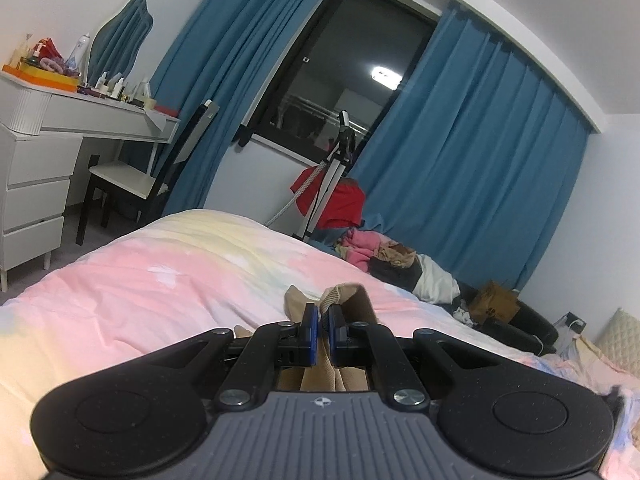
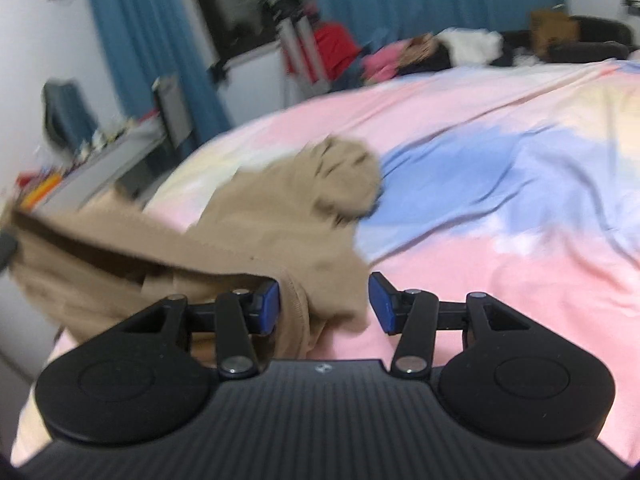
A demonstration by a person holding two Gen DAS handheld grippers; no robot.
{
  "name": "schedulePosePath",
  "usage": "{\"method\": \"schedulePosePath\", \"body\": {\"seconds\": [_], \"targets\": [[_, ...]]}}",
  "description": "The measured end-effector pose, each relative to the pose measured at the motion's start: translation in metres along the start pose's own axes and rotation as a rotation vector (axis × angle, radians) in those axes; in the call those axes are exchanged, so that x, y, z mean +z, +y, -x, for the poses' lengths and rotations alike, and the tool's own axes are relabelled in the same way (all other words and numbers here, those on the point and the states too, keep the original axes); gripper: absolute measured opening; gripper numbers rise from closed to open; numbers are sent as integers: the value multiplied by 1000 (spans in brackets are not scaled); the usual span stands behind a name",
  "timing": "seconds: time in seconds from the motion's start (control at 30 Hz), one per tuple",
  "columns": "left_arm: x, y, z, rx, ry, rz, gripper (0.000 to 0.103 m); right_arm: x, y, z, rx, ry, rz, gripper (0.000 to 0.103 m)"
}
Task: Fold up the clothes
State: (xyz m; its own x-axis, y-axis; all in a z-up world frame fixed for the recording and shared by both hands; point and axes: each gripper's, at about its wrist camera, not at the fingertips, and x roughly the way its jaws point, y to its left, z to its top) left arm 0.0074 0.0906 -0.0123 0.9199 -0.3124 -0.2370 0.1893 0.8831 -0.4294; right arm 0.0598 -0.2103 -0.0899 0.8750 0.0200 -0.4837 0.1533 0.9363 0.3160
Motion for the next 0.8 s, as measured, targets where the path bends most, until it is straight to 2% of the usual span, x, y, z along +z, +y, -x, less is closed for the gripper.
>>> {"method": "schedulePosePath", "body": {"seconds": [0.17,0.33,0.5,0.6,0.63,0.7,0.77,0.8], "targets": [[-4,-2,-6,1,36,-20,6,15,-12,11,-76,-135,-14,51],[-16,-2,-19,32,127,-44,6,19,-23,-1,-93,-105,-46,51],[-22,5,-28,86,197,-48,8,18,-22,-3,-69,-101,-35,51],[-24,9,-33,120,235,-53,26,17,-20,-2,-55,-102,-30,51],[-25,10,-34,130,245,-54,36,17,-20,-2,-50,-100,-32,51],[-25,11,-34,147,252,-59,44,17,-21,-3,-42,-91,-41,51],[-23,11,-33,173,252,-76,57,17,-22,-4,-33,-82,-54,51],[-22,10,-31,180,245,-87,59,17,-23,-4,-28,-78,-60,51]]}}
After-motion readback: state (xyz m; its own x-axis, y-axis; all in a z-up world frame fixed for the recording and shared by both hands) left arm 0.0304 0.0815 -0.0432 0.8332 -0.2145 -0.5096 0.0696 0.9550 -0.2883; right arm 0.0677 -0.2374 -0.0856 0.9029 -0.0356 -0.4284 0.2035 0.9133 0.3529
